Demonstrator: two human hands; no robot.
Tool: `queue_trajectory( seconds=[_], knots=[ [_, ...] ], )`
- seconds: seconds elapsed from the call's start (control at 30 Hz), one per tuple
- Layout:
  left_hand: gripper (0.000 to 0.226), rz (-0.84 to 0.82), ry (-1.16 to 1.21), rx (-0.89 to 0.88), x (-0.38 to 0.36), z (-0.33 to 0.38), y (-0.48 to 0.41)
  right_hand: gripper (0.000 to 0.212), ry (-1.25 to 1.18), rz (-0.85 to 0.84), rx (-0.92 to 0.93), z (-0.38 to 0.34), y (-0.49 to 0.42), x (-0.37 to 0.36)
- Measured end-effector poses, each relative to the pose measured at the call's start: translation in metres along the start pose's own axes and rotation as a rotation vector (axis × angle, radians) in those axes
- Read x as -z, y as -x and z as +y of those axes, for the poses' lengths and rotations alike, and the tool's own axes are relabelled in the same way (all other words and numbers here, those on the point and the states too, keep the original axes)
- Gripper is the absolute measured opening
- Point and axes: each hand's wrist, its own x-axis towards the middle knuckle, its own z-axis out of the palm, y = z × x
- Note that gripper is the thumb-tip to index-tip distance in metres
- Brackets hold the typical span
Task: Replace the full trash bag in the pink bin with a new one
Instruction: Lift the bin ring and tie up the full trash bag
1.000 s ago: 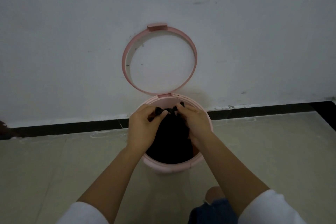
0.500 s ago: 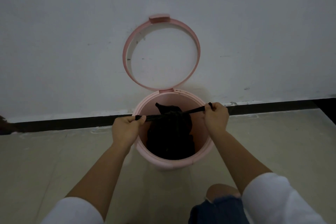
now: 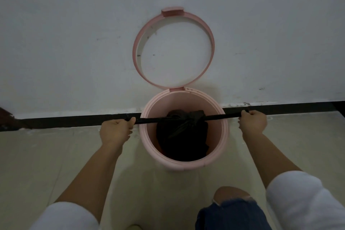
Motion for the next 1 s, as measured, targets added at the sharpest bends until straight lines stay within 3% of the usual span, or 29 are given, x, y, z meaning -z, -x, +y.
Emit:
queue_trajectory(
  seconds=[0.1, 0.2, 0.27, 0.33, 0.43, 0.53, 0.67, 0.77, 0.87, 1.0],
  knots=[
    [0.016, -0.072, 0.016, -0.102, -0.004, 0.011, 0.004, 0.019, -0.105, -0.018, 0.052, -0.011, 0.013, 0.003],
    [0.02, -0.167, 0.058, -0.205, -0.012, 0.027, 0.017, 0.012, -0.106, -0.084, 0.335, -0.043, 0.032, 0.007],
    [0.012, -0.224, 0.018, -0.273, -0.024, 0.04, 0.03, 0.013, -0.139, -0.228, 0.454, -0.064, 0.051, 0.006],
    [0.004, -0.281, 0.017, -0.315, -0.036, 0.052, 0.042, 0.017, -0.182, -0.373, 0.455, -0.076, 0.073, 0.0],
    [0.007, -0.35, -0.005, -0.365, -0.047, 0.063, 0.052, 0.015, -0.346, -0.616, 0.263, -0.081, 0.103, -0.009],
    [0.008, -0.411, -0.064, -0.456, -0.052, 0.065, 0.057, 0.012, -0.41, -0.74, 0.193, -0.072, 0.116, -0.016],
    [0.014, -0.418, -0.102, -0.522, -0.052, 0.069, 0.06, 0.024, -0.37, -0.878, 0.295, -0.065, 0.131, -0.015],
    [0.011, -0.423, -0.08, -0.49, -0.049, 0.071, 0.058, 0.027, -0.241, -0.826, 0.453, -0.065, 0.141, -0.019],
    [0.008, -0.424, -0.031, -0.466, -0.047, 0.071, 0.056, 0.019, -0.195, -0.693, 0.472, -0.071, 0.142, -0.025],
    [0.033, -0.287, -0.192, -0.454, -0.033, 0.075, 0.052, 0.017, -0.158, -0.571, 0.392, -0.097, 0.134, -0.014]
  ],
)
